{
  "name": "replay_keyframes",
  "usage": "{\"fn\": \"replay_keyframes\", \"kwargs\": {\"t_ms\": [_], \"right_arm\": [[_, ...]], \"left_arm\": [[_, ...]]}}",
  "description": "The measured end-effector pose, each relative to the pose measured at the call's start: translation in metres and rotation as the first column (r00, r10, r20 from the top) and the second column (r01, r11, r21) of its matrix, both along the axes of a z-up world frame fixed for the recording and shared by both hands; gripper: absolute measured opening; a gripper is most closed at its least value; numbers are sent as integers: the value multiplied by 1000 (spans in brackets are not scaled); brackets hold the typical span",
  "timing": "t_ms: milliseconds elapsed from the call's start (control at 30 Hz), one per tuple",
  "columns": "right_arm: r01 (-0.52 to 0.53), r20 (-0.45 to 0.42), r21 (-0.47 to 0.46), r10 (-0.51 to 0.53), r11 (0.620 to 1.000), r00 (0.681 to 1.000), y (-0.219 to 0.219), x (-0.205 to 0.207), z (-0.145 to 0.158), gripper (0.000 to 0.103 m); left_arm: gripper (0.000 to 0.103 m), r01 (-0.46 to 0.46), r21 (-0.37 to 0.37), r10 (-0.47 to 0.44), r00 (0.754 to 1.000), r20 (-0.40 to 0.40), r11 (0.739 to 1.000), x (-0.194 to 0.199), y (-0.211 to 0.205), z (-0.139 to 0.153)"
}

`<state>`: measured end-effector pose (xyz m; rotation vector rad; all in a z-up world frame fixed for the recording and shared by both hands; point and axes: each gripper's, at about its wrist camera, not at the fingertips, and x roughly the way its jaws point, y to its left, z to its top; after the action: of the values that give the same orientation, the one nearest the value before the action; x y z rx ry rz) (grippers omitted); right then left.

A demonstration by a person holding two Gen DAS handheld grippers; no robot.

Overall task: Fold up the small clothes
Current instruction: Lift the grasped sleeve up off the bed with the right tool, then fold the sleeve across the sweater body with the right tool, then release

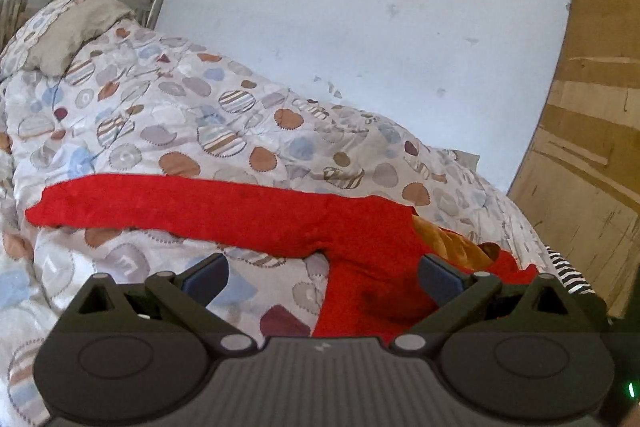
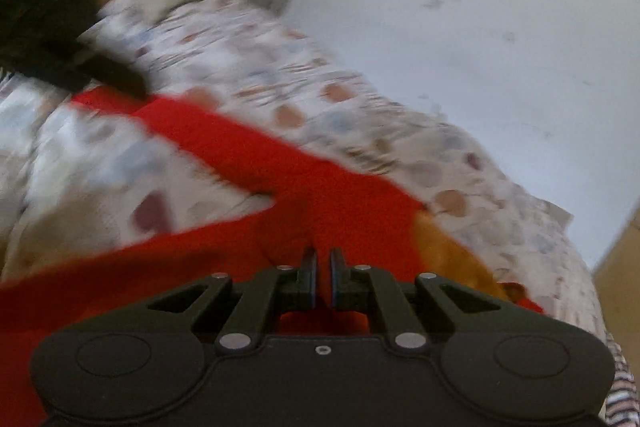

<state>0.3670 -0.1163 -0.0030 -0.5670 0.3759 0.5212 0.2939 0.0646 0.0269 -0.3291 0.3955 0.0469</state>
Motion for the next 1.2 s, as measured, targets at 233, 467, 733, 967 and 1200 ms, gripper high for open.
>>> {"fn": "replay_keyframes", "kwargs": {"t_ms": [233, 467, 733, 967, 1200], "right_arm": [[-54, -57, 54, 58, 997, 997, -48, -25, 14, 82], [189, -119, 171, -170, 967, 978, -144, 3, 18, 102], [519, -314, 365, -423, 773, 850, -248, 129, 0, 101], [645, -575, 516, -330, 564, 749, -301, 201, -29, 50], [618, -439, 507, -437, 601, 785, -297, 171, -10, 15]], "left_arm": [[103, 47, 38, -46, 999, -13, 998, 42, -26, -5], [103, 51, 130, -37, 994, -108, 990, 87, -65, -43], [103, 55, 130, -30, 981, -190, 990, 102, -71, -97], [103, 60, 82, -45, 983, -175, 995, 100, -62, -100], [103, 118, 128, -103, 987, -120, 985, 96, -76, -84]]}}
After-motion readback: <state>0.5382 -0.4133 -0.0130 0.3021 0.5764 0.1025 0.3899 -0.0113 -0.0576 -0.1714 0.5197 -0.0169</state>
